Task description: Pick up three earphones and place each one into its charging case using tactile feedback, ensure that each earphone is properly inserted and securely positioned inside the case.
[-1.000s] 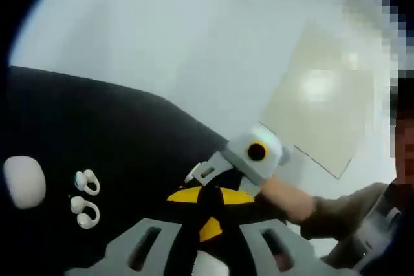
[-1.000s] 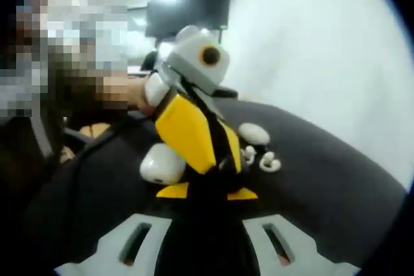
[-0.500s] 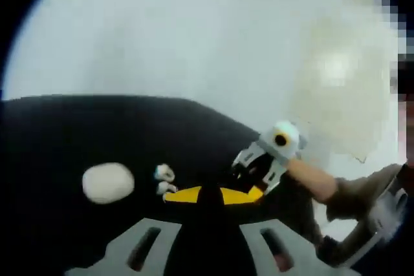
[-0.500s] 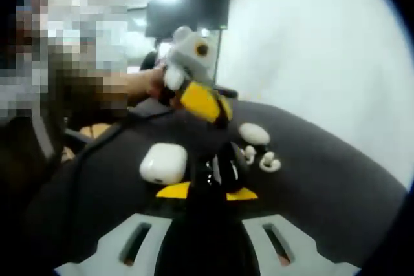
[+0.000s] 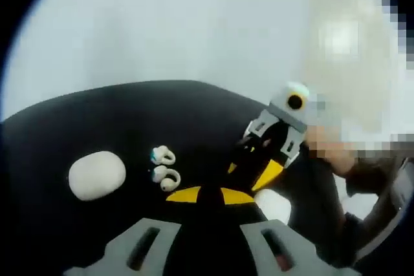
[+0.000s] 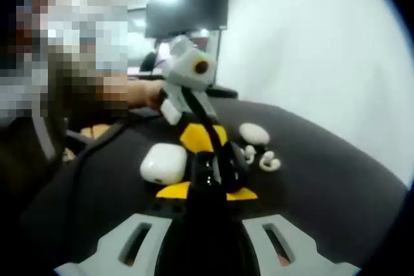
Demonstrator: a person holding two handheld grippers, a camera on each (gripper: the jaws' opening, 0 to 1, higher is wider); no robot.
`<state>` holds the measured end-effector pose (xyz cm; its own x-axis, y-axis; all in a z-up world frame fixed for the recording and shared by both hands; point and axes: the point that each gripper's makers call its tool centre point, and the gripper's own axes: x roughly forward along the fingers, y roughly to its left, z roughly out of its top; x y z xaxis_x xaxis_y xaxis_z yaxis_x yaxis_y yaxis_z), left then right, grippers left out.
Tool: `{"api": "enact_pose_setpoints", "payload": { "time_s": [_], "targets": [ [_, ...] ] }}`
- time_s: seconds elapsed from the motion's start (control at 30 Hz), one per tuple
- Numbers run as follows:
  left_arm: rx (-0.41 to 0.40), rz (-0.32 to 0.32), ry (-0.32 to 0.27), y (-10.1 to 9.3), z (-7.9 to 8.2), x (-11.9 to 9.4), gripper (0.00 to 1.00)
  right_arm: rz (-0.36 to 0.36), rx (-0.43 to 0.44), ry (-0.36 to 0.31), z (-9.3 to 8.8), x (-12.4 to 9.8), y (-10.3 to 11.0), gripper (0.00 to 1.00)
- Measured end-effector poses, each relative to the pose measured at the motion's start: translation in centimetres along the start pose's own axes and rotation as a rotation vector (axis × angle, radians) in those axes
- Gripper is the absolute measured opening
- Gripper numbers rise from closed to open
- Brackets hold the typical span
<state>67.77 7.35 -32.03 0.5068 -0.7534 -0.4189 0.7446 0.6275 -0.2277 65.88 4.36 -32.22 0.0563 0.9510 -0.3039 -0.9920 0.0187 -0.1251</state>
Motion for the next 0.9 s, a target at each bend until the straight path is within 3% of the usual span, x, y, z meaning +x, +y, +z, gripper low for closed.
{"api": "enact_pose_setpoints", "payload": {
  "time_s": [0.17, 0.33, 0.43, 0.6, 0.67, 0.77, 0.9],
  "targets": [
    [0.077, -0.009, -0.001, 0.3, 0.3, -1.4, 0.19, -0.001, 0.003, 0.001, 0.0, 0.0, 0.0, 0.19],
    [0.173, -0.148, 0.006, -0.8, -0.1, -3.8, 0.19, 0.004, 0.024, 0.005, 0.1, 0.0, 0.0, 0.19],
    [0.111, -0.192, -0.002, -1.2, -0.3, -4.4, 0.12, 0.007, 0.035, 0.004, 0.1, 0.0, 0.0, 0.19],
    [0.093, -0.162, 0.067, 0.2, -1.9, -4.2, 0.11, 0.008, 0.034, 0.002, 0.1, 0.0, 0.1, 0.19],
    [0.082, -0.205, 0.092, -0.5, -2.6, -4.3, 0.08, 0.012, 0.035, 0.001, 0.1, 0.0, 0.2, 0.19],
    [0.066, -0.297, 0.066, -2.8, -2.5, -4.5, 0.08, 0.014, 0.039, 0.002, 0.1, 0.0, 0.2, 0.19],
    [0.147, -0.247, 0.059, -2.6, -2.4, -3.8, 0.10, 0.012, 0.037, 0.002, 0.0, -0.1, 0.2, 0.19]
  ]
}}
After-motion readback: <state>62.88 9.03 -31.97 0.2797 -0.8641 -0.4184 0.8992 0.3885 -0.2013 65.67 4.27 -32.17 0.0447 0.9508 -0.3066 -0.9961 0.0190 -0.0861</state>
